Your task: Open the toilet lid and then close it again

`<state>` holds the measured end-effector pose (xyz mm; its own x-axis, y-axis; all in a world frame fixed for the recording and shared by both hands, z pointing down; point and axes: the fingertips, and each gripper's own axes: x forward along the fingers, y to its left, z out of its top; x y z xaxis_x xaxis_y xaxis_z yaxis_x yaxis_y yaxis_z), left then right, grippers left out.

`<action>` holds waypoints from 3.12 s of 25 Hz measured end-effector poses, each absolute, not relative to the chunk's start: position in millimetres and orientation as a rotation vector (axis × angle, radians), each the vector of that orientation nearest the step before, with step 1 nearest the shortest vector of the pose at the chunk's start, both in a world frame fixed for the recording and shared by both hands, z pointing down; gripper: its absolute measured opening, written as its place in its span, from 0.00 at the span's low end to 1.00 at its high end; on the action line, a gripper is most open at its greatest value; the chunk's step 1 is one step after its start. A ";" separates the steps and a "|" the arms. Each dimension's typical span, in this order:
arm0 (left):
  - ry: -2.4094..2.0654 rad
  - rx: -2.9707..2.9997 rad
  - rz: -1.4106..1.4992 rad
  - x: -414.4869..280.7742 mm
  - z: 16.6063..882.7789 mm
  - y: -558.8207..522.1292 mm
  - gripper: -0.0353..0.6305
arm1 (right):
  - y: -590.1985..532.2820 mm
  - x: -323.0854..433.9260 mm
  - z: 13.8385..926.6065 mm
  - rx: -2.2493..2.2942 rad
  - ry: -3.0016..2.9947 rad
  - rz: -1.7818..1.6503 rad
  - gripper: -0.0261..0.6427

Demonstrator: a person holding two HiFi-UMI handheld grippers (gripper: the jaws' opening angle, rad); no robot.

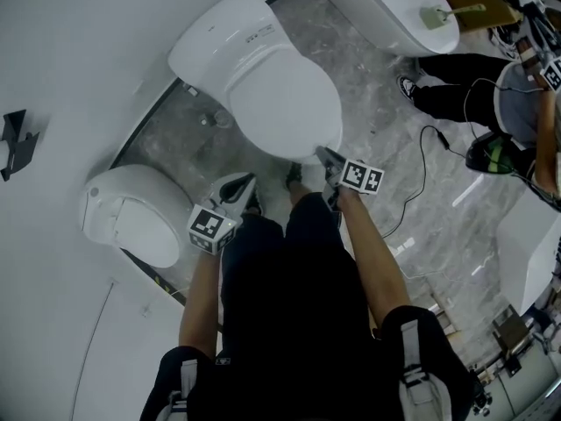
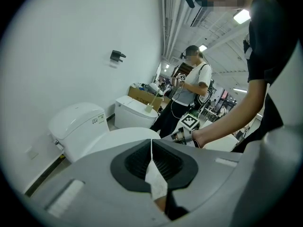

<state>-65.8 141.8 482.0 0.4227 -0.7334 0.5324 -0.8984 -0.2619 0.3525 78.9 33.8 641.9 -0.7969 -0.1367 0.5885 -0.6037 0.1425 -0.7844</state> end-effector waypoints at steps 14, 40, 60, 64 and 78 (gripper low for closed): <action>-1.371 2.095 0.371 -63.4 473.7 125.5 0.08 | 27.7 57.6 617.4 0.640 -2.105 1.651 0.15; -1.078 2.304 0.564 -123.1 490.9 83.3 0.08 | -1.9 -5.3 566.7 0.890 -2.190 1.551 0.16; -0.917 2.374 0.660 -148.9 523.4 56.0 0.20 | -32.4 -70.3 534.3 0.962 -2.258 1.486 0.16; -0.889 2.383 0.686 -155.1 527.7 51.4 0.21 | -41.8 -86.0 526.1 0.963 -2.291 1.492 0.16; -0.859 2.423 0.785 -172.3 535.9 26.9 0.23 | -63.9 -129.0 512.6 0.965 -2.351 1.473 0.17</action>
